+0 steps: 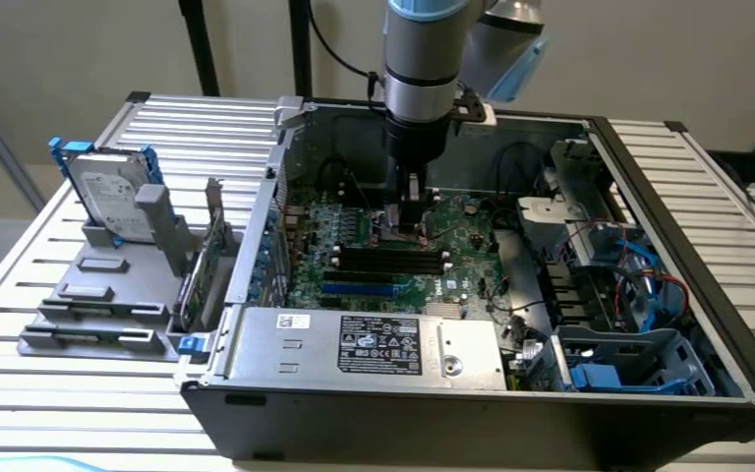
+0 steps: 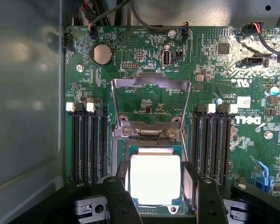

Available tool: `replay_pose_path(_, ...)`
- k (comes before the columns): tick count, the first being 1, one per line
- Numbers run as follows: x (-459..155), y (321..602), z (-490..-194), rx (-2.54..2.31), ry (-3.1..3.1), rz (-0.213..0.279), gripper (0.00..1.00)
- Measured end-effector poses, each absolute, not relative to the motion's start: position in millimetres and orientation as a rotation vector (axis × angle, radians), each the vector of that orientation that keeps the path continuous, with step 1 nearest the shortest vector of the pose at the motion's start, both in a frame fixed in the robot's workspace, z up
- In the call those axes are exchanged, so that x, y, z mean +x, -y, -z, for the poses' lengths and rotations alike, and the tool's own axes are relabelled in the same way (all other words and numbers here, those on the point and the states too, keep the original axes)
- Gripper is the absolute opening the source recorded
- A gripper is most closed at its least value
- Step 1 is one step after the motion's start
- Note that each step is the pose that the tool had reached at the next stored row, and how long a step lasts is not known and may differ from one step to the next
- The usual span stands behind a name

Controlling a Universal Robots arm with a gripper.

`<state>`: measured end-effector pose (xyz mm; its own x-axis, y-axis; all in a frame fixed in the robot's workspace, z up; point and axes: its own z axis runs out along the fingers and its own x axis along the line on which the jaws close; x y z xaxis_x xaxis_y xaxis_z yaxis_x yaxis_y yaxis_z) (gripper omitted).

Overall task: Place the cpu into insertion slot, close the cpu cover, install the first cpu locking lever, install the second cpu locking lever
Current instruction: 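Place the cpu into insertion slot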

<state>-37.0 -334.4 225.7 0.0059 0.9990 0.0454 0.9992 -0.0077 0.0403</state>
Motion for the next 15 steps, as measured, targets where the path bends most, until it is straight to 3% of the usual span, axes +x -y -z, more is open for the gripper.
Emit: replay_pose_path(15, -38, 334, -214, -2.235, 2.199, 0.095, 0.54)
